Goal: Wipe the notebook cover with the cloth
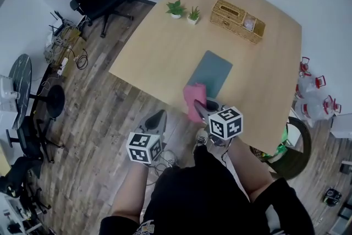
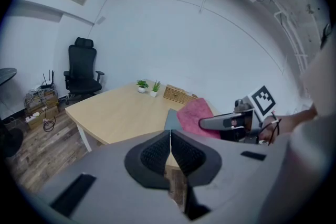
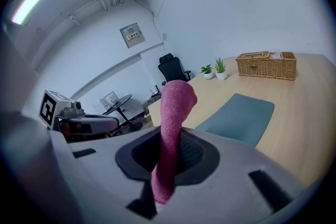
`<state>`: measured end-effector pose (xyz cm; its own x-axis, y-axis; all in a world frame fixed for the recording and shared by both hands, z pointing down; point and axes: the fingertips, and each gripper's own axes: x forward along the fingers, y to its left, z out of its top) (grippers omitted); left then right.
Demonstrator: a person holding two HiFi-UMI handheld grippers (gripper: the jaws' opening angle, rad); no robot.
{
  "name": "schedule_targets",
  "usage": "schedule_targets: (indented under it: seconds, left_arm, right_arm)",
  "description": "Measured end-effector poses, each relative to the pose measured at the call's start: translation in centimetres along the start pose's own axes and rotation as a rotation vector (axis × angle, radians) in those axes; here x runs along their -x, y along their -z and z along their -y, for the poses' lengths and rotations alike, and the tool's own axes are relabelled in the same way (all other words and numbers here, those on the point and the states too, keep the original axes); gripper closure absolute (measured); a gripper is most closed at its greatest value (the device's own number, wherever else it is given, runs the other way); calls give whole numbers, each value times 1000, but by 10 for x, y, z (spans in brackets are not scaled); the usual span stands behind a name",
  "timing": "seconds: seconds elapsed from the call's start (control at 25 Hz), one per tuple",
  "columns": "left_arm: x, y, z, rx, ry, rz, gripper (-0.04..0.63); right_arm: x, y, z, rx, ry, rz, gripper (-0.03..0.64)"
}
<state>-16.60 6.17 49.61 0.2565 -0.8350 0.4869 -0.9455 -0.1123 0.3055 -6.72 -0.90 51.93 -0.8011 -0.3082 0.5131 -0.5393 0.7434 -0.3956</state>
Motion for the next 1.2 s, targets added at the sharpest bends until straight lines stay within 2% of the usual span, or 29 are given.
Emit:
schedule_targets:
  seconds: [0.12,0.28,0.68,0.92,1.2]
  left_arm:
    - [18,3,3,-17,61,1,586]
    - [39,8,10,-84,138,5,586]
    - [65,39,65,-148,284,-19,586]
    - [72,55,104,-137,291,-27,586]
    - [79,74,149,-111,236,-22,586]
  right_arm:
    - [12,12,-23,4,47,22,558]
    - [32,32,-47,-7,119,54,557]
    - [124,69,-64,-55,299,141,558]
    - [167,80,-61,-53,312,167,558]
    - [207,90,-62,-23,233,194,558]
